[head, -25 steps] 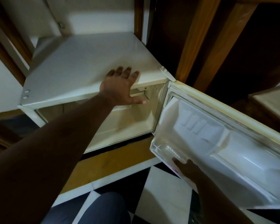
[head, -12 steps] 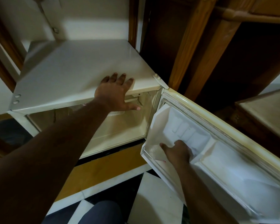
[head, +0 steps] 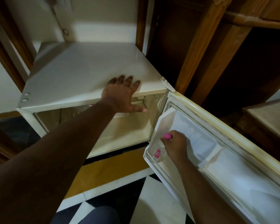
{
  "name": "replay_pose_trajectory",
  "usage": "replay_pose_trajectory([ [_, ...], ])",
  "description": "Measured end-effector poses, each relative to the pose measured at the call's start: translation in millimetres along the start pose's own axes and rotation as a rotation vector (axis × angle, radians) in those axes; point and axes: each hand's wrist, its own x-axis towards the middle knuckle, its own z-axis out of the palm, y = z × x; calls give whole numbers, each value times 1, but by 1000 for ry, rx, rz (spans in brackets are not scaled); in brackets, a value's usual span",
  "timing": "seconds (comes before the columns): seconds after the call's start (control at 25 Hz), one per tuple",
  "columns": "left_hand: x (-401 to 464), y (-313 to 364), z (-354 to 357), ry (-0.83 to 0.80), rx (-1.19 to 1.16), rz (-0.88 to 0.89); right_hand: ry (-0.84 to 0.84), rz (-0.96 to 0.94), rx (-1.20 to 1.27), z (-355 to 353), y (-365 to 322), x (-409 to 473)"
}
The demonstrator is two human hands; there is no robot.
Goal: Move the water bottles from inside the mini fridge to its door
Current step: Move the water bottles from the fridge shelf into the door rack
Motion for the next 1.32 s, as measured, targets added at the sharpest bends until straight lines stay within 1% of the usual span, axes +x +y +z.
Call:
replay_pose_trajectory([
  [0.2, 0, 0, -3, -23, -12, -9, -29, 3, -52, 2, -5, 0],
  [0.32, -3, 0, -8, -50, -20, -3, 71, 2, -66, -4, -15, -13],
  [0.36, -4, 0, -12, -63, -45, 1, 122, -35, -53, -5, -22, -21],
  [0.44, -5, -2, -19, -87, -189, -3, 184, -174, -54, -2, -41, -36],
  [0.52, -10, -21, -25, -104, -325, -82, 117, -302, -78, 12, -59, -46],
  [0.56, -15, -37, -27, -125, -313, -133, 55, -343, -83, 21, -67, -46],
  [0.68, -42, -87, -30, -218, -185, -279, -134, -427, -84, 53, -81, -34],
  [0.8, -47, -98, -26, -208, -177, -316, -249, -458, -132, 90, -91, -12],
  [0.88, -40, -96, -24, -190, -184, -321, -279, -490, -178, 117, -103, 2],
  [0.92, -39, -96, -23, -188, -189, -332, -305, -469, -123, 130, -112, 6],
  [0.96, -39, -97, -21, -182, -186, -348, -338, -387, 14, 143, -124, 10],
  [1.08, -37, -97, -22, -199, -167, -358, -466, 106, 657, 175, -164, 18],
  [1.12, -37, -97, -23, -202, -154, -349, -508, 232, 818, 184, -174, 18],
  [1.16, -37, -94, -23, -202, -146, -339, -528, 311, 925, 190, -181, 18],
  [1.24, -38, -94, -24, -204, -145, -340, -501, 397, 1051, 195, -190, 19],
  [1.28, -38, -94, -24, -209, -152, -349, -482, 405, 1077, 192, -192, 19],
  [1.32, -38, -94, -24, -213, -160, -358, -455, 373, 1070, 191, -191, 17],
])
